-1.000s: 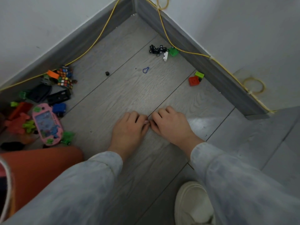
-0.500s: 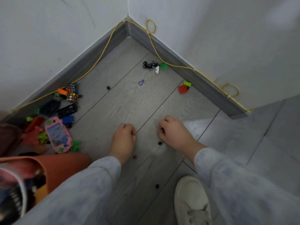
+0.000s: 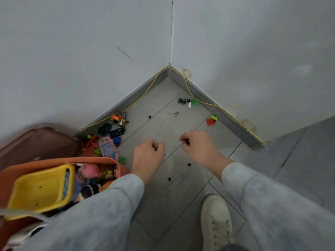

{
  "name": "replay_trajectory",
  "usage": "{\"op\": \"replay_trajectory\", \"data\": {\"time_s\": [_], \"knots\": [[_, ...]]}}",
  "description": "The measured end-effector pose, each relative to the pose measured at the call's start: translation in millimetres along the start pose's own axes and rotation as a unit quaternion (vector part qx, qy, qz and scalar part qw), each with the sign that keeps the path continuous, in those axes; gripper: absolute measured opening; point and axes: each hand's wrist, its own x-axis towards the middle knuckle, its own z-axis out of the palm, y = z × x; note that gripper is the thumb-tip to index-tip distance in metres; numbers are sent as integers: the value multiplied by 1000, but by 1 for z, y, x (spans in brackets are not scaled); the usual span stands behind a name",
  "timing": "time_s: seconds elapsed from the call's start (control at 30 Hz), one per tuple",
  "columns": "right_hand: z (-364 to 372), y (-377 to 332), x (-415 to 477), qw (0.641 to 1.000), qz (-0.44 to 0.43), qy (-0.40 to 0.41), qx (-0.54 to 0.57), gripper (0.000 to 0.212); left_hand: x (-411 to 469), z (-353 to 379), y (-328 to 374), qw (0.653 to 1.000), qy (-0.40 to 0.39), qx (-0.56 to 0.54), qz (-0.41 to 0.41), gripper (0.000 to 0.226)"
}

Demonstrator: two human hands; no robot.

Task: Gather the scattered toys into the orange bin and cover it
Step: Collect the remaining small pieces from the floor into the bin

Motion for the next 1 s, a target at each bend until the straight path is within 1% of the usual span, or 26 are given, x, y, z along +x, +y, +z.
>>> {"op": "replay_trajectory", "data": {"time_s": [0.13,0.23,0.27,0.37,0.4,0.5,0.57,0.67,0.73,0.87,1.0], "knots": [[-15,-75,2,997,-66,-5,35,25,-18,-55,-4,998,62,-21,4,29],[-16,-127,-3,990,-125,-22,55,18,-36,-94,-26,994,101,-27,-9,18],[-14,-139,-4,988,-141,-30,59,16,-41,-101,-34,994,106,-22,-18,16],[-7,-182,-16,974,-205,-63,73,12,-61,-130,-59,994,99,-5,-42,21],[-2,-194,-19,968,-225,-74,76,12,-67,-138,-66,994,98,1,-41,22],[13,-219,-26,957,-241,-124,100,19,-83,-157,-81,994,97,16,-43,23],[18,-228,-29,953,-233,-166,98,24,-92,-162,-85,994,96,23,-47,20],[18,-238,-32,944,-241,-200,105,27,-106,-167,-91,993,101,20,-50,30],[11,-238,-30,941,-259,-199,94,27,-111,-167,-91,993,105,10,-55,32],[-12,-224,-12,935,-297,-188,42,25,-108,-158,-82,991,119,20,-55,28],[-46,-201,18,940,-282,-190,-36,27,-97,-141,-62,990,140,16,-14,27]]}}
